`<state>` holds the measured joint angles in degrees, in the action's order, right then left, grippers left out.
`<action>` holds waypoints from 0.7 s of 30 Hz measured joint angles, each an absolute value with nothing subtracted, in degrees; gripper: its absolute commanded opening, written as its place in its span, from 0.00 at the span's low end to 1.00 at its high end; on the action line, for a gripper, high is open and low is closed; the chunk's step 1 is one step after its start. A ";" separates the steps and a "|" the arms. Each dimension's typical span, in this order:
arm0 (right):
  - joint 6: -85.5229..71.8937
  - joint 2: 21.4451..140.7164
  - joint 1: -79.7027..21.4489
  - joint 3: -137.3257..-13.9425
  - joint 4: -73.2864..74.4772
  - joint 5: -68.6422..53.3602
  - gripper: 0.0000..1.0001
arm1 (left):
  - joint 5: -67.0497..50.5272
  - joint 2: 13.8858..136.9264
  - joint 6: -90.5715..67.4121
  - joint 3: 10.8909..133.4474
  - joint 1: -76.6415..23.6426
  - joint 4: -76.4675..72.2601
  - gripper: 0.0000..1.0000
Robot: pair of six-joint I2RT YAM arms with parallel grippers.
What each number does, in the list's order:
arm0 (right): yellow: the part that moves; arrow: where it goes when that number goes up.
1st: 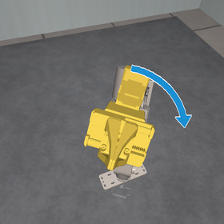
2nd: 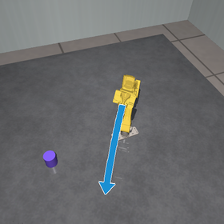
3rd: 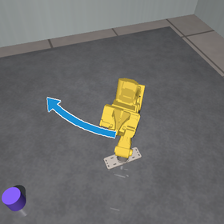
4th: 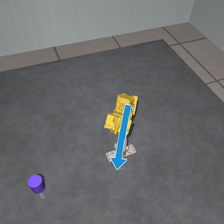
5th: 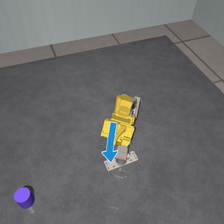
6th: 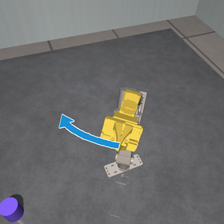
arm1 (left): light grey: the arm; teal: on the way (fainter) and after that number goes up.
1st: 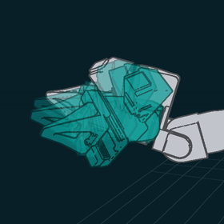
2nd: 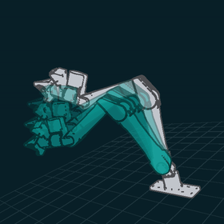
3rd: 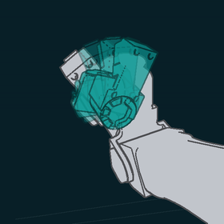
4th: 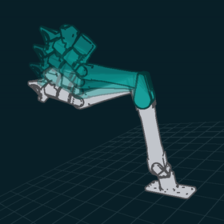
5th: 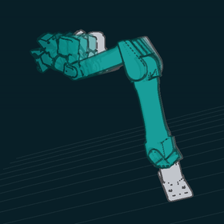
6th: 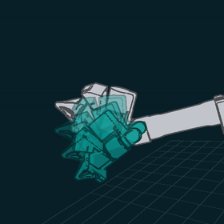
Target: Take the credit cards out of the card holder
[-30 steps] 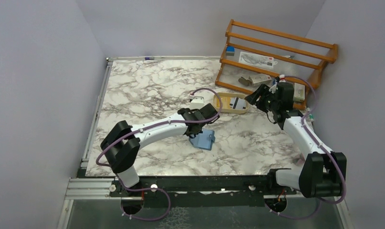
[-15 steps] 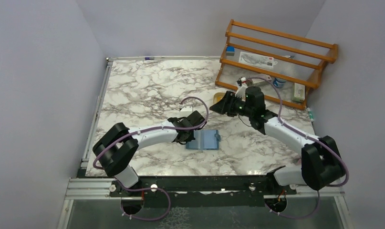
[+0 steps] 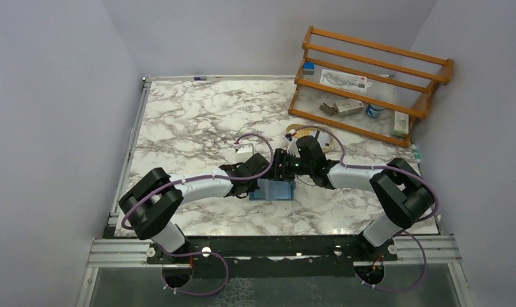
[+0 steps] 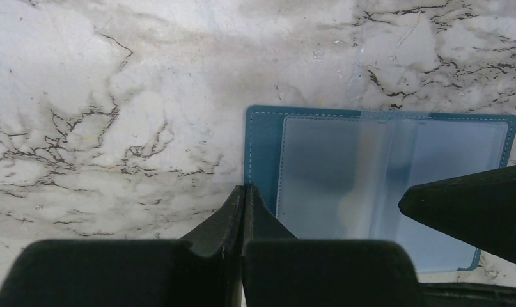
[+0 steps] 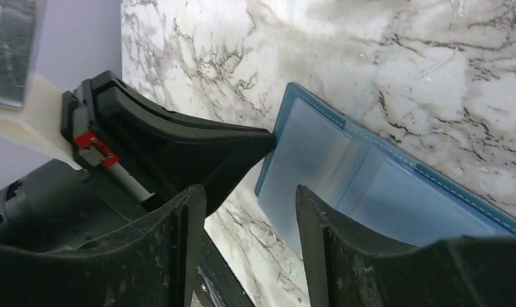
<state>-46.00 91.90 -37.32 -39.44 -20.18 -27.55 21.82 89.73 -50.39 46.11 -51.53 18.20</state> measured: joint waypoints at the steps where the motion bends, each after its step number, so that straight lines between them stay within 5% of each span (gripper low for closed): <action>1: -46.13 92.12 -37.47 -39.22 -20.23 -27.53 0.58 | 21.74 89.52 -50.41 45.80 -51.44 17.82 0.00; 21: -45.91 88.97 -41.80 -38.50 -15.16 -18.20 0.60 | 19.44 83.18 -49.21 45.56 -49.60 21.08 0.00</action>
<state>-45.91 88.97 -41.80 -38.50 -15.16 -18.20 19.44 83.18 -49.21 45.56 -49.60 21.08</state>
